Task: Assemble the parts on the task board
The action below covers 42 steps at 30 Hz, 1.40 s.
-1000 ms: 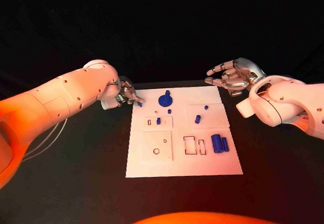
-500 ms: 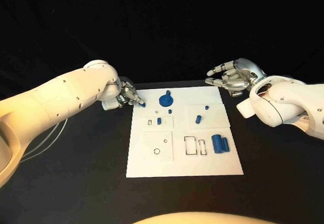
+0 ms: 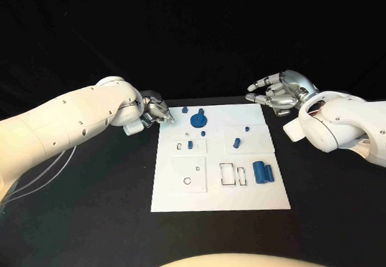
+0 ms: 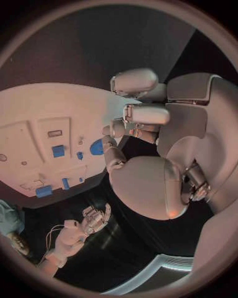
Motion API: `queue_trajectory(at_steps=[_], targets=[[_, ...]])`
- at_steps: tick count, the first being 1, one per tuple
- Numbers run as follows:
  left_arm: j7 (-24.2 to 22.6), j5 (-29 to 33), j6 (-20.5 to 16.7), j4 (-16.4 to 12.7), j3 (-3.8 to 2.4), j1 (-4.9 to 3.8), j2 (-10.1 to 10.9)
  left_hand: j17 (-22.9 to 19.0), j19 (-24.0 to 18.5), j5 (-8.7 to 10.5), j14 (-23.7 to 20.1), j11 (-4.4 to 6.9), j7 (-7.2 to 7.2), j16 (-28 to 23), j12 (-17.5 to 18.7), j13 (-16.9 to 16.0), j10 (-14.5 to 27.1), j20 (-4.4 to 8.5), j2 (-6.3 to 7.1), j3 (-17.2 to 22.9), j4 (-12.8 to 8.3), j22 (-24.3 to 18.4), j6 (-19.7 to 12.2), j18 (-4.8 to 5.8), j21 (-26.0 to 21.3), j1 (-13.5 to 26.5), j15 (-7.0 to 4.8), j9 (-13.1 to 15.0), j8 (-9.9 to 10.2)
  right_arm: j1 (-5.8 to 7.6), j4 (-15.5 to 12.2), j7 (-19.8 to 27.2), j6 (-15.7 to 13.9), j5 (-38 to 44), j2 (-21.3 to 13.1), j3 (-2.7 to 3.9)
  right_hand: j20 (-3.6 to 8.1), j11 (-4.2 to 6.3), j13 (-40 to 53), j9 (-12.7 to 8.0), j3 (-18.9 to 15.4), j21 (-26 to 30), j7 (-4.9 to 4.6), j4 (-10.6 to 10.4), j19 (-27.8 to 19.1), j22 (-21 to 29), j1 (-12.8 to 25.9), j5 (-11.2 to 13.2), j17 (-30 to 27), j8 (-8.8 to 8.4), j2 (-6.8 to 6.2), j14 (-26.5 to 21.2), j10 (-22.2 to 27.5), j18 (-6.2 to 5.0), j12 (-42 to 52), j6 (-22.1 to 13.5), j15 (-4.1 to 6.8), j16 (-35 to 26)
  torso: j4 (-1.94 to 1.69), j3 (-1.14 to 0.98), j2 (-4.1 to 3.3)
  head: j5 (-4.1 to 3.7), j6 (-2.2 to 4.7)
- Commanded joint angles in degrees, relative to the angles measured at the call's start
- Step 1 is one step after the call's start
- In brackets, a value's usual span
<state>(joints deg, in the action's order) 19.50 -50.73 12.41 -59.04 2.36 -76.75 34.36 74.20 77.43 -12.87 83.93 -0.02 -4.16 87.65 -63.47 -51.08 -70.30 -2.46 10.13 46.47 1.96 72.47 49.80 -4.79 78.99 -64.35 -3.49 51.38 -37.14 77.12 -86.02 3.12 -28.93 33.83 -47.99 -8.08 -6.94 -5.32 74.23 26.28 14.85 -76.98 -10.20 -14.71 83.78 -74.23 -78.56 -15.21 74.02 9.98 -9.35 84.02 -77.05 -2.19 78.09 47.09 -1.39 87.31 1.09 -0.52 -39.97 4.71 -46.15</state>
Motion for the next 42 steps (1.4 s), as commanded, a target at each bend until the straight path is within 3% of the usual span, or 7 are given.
queue_trajectory(at_steps=[1, 5, 14, 17, 27, 32, 42], targets=[[-0.67, 1.13, -1.26, -2.04, -0.04, 0.02, 1.0, 14.36, 2.51, -6.31, 5.59, 1.17, 1.21, 1.44, -1.28, -1.58, -3.74, 0.08, -0.44, 3.89, -1.88, 1.42, 2.59, 0.97, 1.44, 0.36, -0.61, 0.8, -0.29, -0.04, -0.14, 0.09, 0.13, 0.02, -0.1, 0.0, 0.33, 0.09, 1.99, -0.27, 2.91, 1.25, 0.05, -0.15, -0.36, -6.93, 2.05, -0.26, 9.56, 1.27, -0.46, 4.27, 0.58, -1.1, -0.48, -0.39, 0.63, -0.81, -0.09, -0.01, 0.06, 0.12, -0.13], [-0.4, 2.26, -2.06, -4.67, -0.02, 0.07, 2.66, 15.68, 3.01, -11.44, 6.03, 1.54, 1.6, 2.28, -2.91, -4.2, -5.62, 0.37, 0.09, 3.45, -2.72, 2.17, 3.97, 1.13, 1.91, 1.4, -0.9, 0.91, -0.01, -0.04, -0.19, 0.06, 0.13, 0.01, -0.24, -0.01, 0.33, 0.09, 1.99, -0.27, 2.91, 1.25, 0.05, -0.15, -0.36, -6.93, 2.05, -0.26, 9.56, 1.27, -0.46, 4.27, 0.58, -1.1, -0.48, -0.39, 0.63, -0.81, -0.08, 0.0, 0.06, -0.15, 0.19], [-0.54, 1.43, -5.12, -6.54, 0.05, 0.29, 3.9, 14.97, 2.41, -12.29, 5.8, 1.5, 1.55, 1.83, -1.85, -2.99, -5.12, 0.45, -0.17, 2.77, -2.45, 1.26, 3.94, 0.9, 1.34, 2.21, -0.95, 1.05, 0.25, -0.04, -0.2, 0.04, 0.14, 0.01, -0.38, -0.03, 0.34, 0.09, 2.01, -0.27, 2.97, 1.21, 0.05, -0.21, -0.33, -6.97, 2.18, -0.28, 9.64, 1.36, -0.45, 4.3, 0.55, -1.09, -0.45, -0.39, 0.63, -0.77, 0.07, 0.01, 0.04, -0.32, 0.76], [-3.07, 1.12, -8.73, -6.45, 0.05, 0.31, 3.82, 9.48, -2.05, -10.62, 3.68, 0.15, 0.09, -1.94, 10.63, 11.52, 4.56, -0.13, -1.17, -1.87, -1.82, -5.23, -1.35, -0.48, -3.19, 1.52, -0.13, 1.0, 2.87, -0.04, -0.17, 0.04, 0.15, 0.01, -0.39, -0.04, 0.34, 0.1, 2.03, -0.28, 3.0, 1.21, 0.06, -0.21, -0.32, -6.97, 2.2, -0.28, 9.64, 1.4, -0.46, 4.3, 0.52, -1.09, -0.43, -0.39, 0.63, -0.77, 0.11, -0.03, -0.03, -0.22, 1.13], [-13.29, -0.28, -16.15, -4.55, 0.02, 0.3, 2.54, -2.99, -12.04, -10.18, -3.37, -3.56, -3.86, -11.56, 19.84, 18.87, 15.58, -3.22, -1.69, -11.59, -0.48, -20.26, -5.02, -3.59, -15.67, -5.45, 3.18, -7.13, 11.68, -0.04, -0.04, 0.1, 0.19, 0.09, -0.3, -0.05, 0.34, 0.11, 1.96, -0.28, 3.03, 1.24, 0.06, -0.2, -0.33, -6.96, 2.2, -0.28, 9.66, 1.43, -0.47, 4.31, 0.59, -1.09, -0.49, -0.4, 0.64, -0.76, 0.13, -0.02, -0.12, -0.25, 1.83], [-16.59, -3.06, -17.44, -2.14, -0.02, 0.27, 1.07, -7.58, -15.47, -8.96, -6.48, -4.18, -4.32, -15.18, 22.51, 21.63, 17.03, -3.59, -0.95, -13.33, -0.3, -25.6, -5.27, -4.59, -20.48, -7.38, 3.76, -9.29, 13.2, -0.04, 0.08, 0.16, 0.18, 0.2, -0.27, -0.05, 0.34, 0.11, 1.96, -0.28, 3.03, 1.24, 0.06, -0.2, -0.33, -6.96, 2.2, -0.28, 9.66, 1.43, -0.47, 4.31, 0.59, -1.09, -0.49, -0.4, 0.64, -0.76, 0.18, 0.01, -0.07, -0.35, 2.29], [-19.73, -12.17, -15.33, 5.12, -0.06, 0.25, -4.13, -18.14, -20.5, 2.75, -14.58, -5.6, -5.39, -23.08, 27.52, 26.95, 21.07, -4.77, 1.87, -16.1, 1.75, -33.38, -7.17, -5.69, -28.86, -9.3, 5.22, -14.71, 17.03, -0.04, 0.23, 0.24, 0.14, 0.31, -0.19, -0.06, 0.34, 0.11, 1.93, -0.29, 3.09, 1.25, 0.07, -0.15, -0.33, -6.95, 2.16, -0.29, 9.63, 1.47, -0.5, 4.3, 0.6, -1.1, -0.51, -0.42, 0.64, -0.78, 0.21, 0.01, -0.13, -0.49, 2.43]])
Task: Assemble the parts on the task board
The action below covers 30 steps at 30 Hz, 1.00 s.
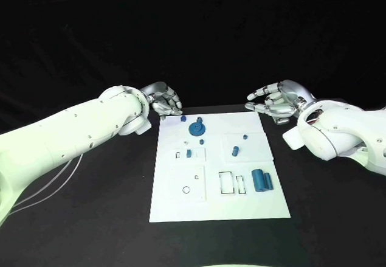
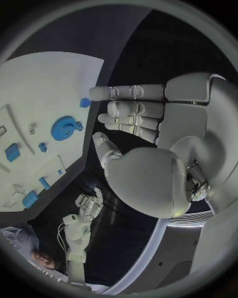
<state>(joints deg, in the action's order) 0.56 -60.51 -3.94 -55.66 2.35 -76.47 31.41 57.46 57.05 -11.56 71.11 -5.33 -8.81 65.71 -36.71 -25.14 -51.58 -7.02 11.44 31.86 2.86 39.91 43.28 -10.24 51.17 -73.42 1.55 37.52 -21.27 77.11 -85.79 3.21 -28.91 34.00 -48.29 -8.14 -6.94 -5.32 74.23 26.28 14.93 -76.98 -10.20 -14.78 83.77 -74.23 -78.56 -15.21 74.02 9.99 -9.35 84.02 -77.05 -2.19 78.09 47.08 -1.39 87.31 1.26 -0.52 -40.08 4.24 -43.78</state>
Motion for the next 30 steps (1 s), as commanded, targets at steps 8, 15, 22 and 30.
queue_trajectory(at_steps=[8, 15, 22, 30], targets=[[-2.0, -8.56, 2.82, 8.61, 0.43, -0.01, -5.47, -6.91, -0.95, 5.86, -6.84, -1.43, -1.04, -3.73, 2.71, 3.56, 6.32, -1.24, 1.61, -3.72, 2.45, -2.07, -1.39, -0.21, -3.45, -2.07, 1.25, -3.87, 3.05, -0.03, 0.06, 0.2, 0.17, 0.19, 0.29, 0.01, 0.34, 0.11, 1.93, -0.29, 3.01, 1.25, 0.07, -0.07, -0.33, -6.95, 2.16, -0.29, 9.63, 1.46, -0.5, 4.3, 0.6, -1.09, -0.51, -0.42, 0.64, -0.78, 0.46, 0.0, -0.33, 0.23, 0.73], [-3.51, -10.07, 0.8, 12.76, 0.67, 0.01, -8.1, -11.13, -1.4, 6.8, -10.29, -2.27, -1.19, -5.01, 4.26, 5.43, 9.87, -1.94, 1.28, -5.59, 3.1, -2.47, -1.93, -0.22, -4.42, -3.82, 2.02, -5.52, 4.03, -0.03, 0.1, 0.24, 0.21, 0.22, 0.47, 0.01, 0.35, 0.12, 1.92, -0.3, 3.12, 1.21, 0.07, -0.02, -0.29, -6.99, 2.13, -0.31, 9.65, 1.52, -0.5, 4.31, 0.61, -1.08, -0.52, -0.47, 0.65, -0.77, 0.96, -0.12, -0.65, 0.59, 1.56], [-3.51, -10.35, 1.9, 15.64, 0.53, 0.01, -9.91, -11.61, -1.24, 6.94, -10.29, -2.28, -0.92, -4.38, 4.53, 5.99, 10.63, -2.0, 0.88, -6.05, 3.21, -2.41, -1.42, -0.25, -4.38, -4.63, 2.01, -6.02, 4.03, -0.03, 0.08, 0.21, 0.23, 0.37, 0.63, 0.01, 0.35, 0.12, 1.92, -0.3, 3.12, 1.21, 0.07, -0.02, -0.29, -6.99, 2.13, -0.31, 9.65, 1.52, -0.5, 4.31, 0.61, -1.08, -0.52, -0.47, 0.65, -0.77, 1.46, -0.31, -0.88, 0.92, 1.77], [-2.54, -10.75, 4.94, 18.47, 0.86, 0.24, -11.55, -12.44, -1.32, 7.05, -10.7, -2.47, -0.58, -3.35, 5.15, 7.0, 11.71, -2.15, 0.49, -6.29, 3.25, -2.11, 0.0, -0.21, -4.16, -5.85, 2.16, -7.13, 4.42, -0.02, -0.17, 0.16, 0.17, 0.41, 0.66, 0.01, 0.35, 0.12, 1.92, -0.3, 3.12, 1.21, 0.07, -0.02, -0.29, -6.99, 2.13, -0.31, 9.65, 1.52, -0.5, 4.31, 0.61, -1.08, -0.52, -0.47, 0.65, -0.77, 1.82, -0.45, -1.23, 1.15, 1.86]])
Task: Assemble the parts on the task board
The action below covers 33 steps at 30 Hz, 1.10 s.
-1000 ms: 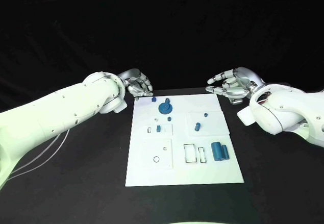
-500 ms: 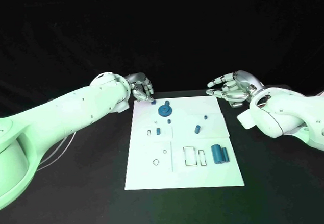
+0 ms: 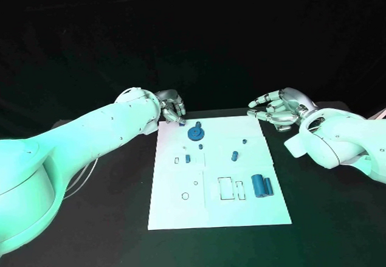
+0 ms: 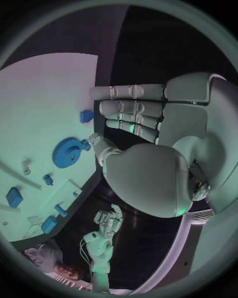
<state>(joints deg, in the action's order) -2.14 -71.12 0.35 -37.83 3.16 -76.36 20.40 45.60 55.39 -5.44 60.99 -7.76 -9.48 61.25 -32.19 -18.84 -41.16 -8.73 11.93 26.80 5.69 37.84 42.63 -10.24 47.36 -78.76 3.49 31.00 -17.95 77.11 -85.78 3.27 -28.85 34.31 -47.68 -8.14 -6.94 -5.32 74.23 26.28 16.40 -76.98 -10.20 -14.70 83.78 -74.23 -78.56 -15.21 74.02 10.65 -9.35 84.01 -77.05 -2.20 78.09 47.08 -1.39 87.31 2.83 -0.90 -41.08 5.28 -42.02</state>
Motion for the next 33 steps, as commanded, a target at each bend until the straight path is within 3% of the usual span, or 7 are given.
queue_trajectory(at_steps=[1, 10, 21, 33], targets=[[0.16, -0.16, 0.7, 0.86, 0.08, 0.19, -0.68, -0.58, 0.34, 0.93, -0.58, -0.04, 0.1, 1.11, 0.64, 0.7, 1.29, -0.44, -0.01, -1.23, 0.42, -0.04, 0.66, -0.21, -0.35, -0.51, 0.22, -0.6, 1.1, -0.02, -0.2, 0.09, 0.1, 0.09, 0.06, 0.01, 0.35, 0.12, 1.92, -0.3, 1.65, 1.21, 0.06, -0.1, -0.29, -6.99, 2.13, -0.31, 9.65, 0.87, -0.5, 4.31, 0.61, -1.08, -0.51, -0.47, 0.65, -0.77, 0.3, -0.08, -0.26, 0.11, 0.13], [0.01, -0.2, 0.51, 2.39, 0.16, 0.44, -1.58, -1.32, 0.31, 1.32, -0.64, 0.33, 0.9, 2.44, 0.69, 1.45, 1.12, -0.36, -0.35, -1.06, 0.34, 0.49, 1.82, -0.28, 0.21, -1.63, -0.19, -1.68, 1.69, -0.02, -0.4, 0.05, 0.09, 0.1, 0.09, 0.01, 0.36, 0.11, 1.96, -0.32, 1.75, 1.14, 0.06, -0.1, -0.24, -7.04, 2.19, -0.28, 9.73, 0.94, -0.49, 4.33, 0.55, -1.06, -0.47, -0.52, 0.65, -0.73, 0.39, -0.08, -0.32, -0.02, 0.02], [0.06, -0.21, 0.1, 3.25, 0.17, 0.48, -1.88, -2.43, 0.08, 1.58, -0.8, 0.56, 0.86, 3.76, 1.37, 2.64, 1.43, 0.02, -0.78, -0.92, 0.53, 1.2, 1.14, -0.27, 0.9, -2.34, -0.71, -3.22, 3.54, -0.02, -0.43, 0.01, 0.1, 0.12, 0.17, 0.01, 0.36, 0.11, 1.96, -0.32, 1.75, 1.14, 0.06, -0.1, -0.24, -7.04, 2.19, -0.28, 9.73, 0.94, -0.49, 4.33, 0.55, -1.06, -0.47, -0.52, 0.65, -0.73, 0.33, -0.12, -0.33, -0.14, -0.01], [0.13, -0.21, 0.35, 4.9, 0.23, 0.96, -2.75, -2.55, 0.09, 1.82, 0.73, 1.05, 1.53, 7.13, 2.17, 4.71, -1.49, 0.42, -1.82, 0.6, 0.8, 2.78, 4.95, -0.28, 2.68, -3.38, -1.25, -4.71, 4.06, -0.02, -0.42, 0.0, 0.15, 0.13, 0.32, 0.01, 0.36, 0.11, 1.96, -0.32, 1.75, 1.14, 0.06, -0.1, -0.24, -7.04, 2.19, -0.28, 9.73, 0.94, -0.49, 4.33, 0.55, -1.06, -0.47, -0.52, 0.65, -0.73, 0.4, -0.13, -0.43, -0.34, -0.09]])
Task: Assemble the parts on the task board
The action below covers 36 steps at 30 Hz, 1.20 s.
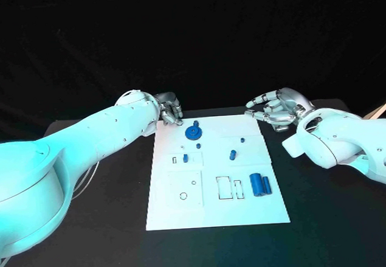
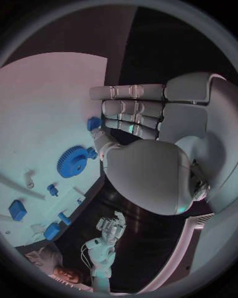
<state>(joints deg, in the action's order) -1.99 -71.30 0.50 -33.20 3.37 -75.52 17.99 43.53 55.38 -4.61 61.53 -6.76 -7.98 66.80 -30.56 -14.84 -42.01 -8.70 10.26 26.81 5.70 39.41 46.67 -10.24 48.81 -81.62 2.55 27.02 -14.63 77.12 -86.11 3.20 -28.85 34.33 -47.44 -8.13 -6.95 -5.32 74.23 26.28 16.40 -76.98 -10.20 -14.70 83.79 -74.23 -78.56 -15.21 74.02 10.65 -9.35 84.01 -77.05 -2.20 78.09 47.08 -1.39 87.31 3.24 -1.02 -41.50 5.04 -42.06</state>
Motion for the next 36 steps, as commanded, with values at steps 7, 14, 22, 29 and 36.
queue_trajectory(at_steps=[7, 14, 22, 29, 36], targets=[[0.16, -0.03, 0.7, 1.0, 0.08, 0.42, -0.69, -0.41, 0.07, 1.13, 0.62, 0.19, -0.19, 2.38, 0.92, 1.32, -1.54, 0.47, -0.38, 1.03, 1.05, 1.6, 1.32, -0.25, 1.65, -0.4, -0.34, -1.29, 1.21, -0.03, -0.07, 0.08, 0.2, 0.1, 0.14, 0.01, 0.37, 0.11, 1.94, -0.33, 1.85, 1.18, 0.06, -0.13, -0.25, -7.03, 2.27, -0.23, 9.72, 1.02, -0.46, 4.33, 0.55, -1.07, -0.46, -0.54, 0.65, -0.74, -0.06, -0.04, 0.01, -0.27, -0.2], [0.95, -0.18, 1.56, 1.37, 0.18, 0.51, -0.76, -1.21, -0.2, 1.25, 0.49, -0.19, -0.89, 3.15, 1.96, 2.33, -1.79, 0.17, -0.1, 1.32, 1.14, 2.12, 0.57, -0.14, 2.1, -0.31, 0.18, -2.59, 2.69, -0.02, -0.02, 0.09, 0.24, 0.1, 0.19, 0.01, 0.37, 0.11, 2.03, -0.34, 1.91, 1.16, 0.06, -0.16, -0.24, -7.05, 2.33, -0.22, 9.78, 1.08, -0.4, 4.35, 0.45, -1.06, -0.38, -0.54, 0.65, -0.71, -0.12, -0.04, 0.05, -0.34, -0.29], [1.27, -0.32, 1.69, 1.65, 0.23, 0.53, -0.74, -1.7, -0.41, 1.29, 0.43, -0.39, -0.89, 3.83, 2.33, 2.88, -2.28, -0.13, -0.24, 1.58, 0.95, 2.5, 0.9, -0.19, 2.45, -0.59, 0.43, -3.39, 3.22, -0.02, 0.02, 0.07, 0.26, 0.1, 0.19, 0.01, 0.37, 0.11, 2.03, -0.34, 1.91, 1.16, 0.06, -0.16, -0.24, -7.05, 2.33, -0.22, 9.78, 1.08, -0.4, 4.35, 0.45, -1.06, -0.38, -0.54, 0.65, -0.71, -0.14, -0.02, 0.01, -0.34, -0.24], [1.03, -0.46, 1.33, 1.8, 0.25, 0.52, -0.71, 0.26, 0.04, 1.27, 2.77, -0.24, -0.26, 6.35, 2.47, 3.58, -5.19, -0.28, -0.47, 1.99, 0.52, 3.59, 3.25, -0.2, 3.67, -1.01, 0.38, -3.66, 2.75, -0.02, 0.03, 0.05, 0.36, 0.11, 0.19, 0.01, 0.37, 0.11, 2.03, -0.34, 1.91, 1.16, 0.06, -0.16, -0.24, -7.05, 2.33, -0.22, 9.78, 1.08, -0.4, 4.35, 0.45, -1.06, -0.38, -0.54, 0.65, -0.71, -0.18, -0.04, 0.0, -0.29, -0.26], [0.0, -0.43, 0.27, 1.8, 0.39, 0.54, -0.78, 0.72, 0.75, 1.29, 4.09, 0.56, 0.42, 7.68, 2.62, 4.02, -7.9, 0.19, -0.72, 2.21, 0.28, 5.02, 5.63, -0.08, 5.02, -1.0, -0.22, -3.4, 1.93, -0.02, 0.04, 0.04, 0.43, 0.11, 0.21, 0.01, 0.37, 0.11, 2.03, -0.34, 1.91, 1.16, 0.06, -0.16, -0.24, -7.05, 2.33, -0.22, 9.78, 1.08, -0.4, 4.35, 0.45, -1.06, -0.38, -0.54, 0.65, -0.71, -0.15, -0.08, -0.01, -0.21, -0.35]])
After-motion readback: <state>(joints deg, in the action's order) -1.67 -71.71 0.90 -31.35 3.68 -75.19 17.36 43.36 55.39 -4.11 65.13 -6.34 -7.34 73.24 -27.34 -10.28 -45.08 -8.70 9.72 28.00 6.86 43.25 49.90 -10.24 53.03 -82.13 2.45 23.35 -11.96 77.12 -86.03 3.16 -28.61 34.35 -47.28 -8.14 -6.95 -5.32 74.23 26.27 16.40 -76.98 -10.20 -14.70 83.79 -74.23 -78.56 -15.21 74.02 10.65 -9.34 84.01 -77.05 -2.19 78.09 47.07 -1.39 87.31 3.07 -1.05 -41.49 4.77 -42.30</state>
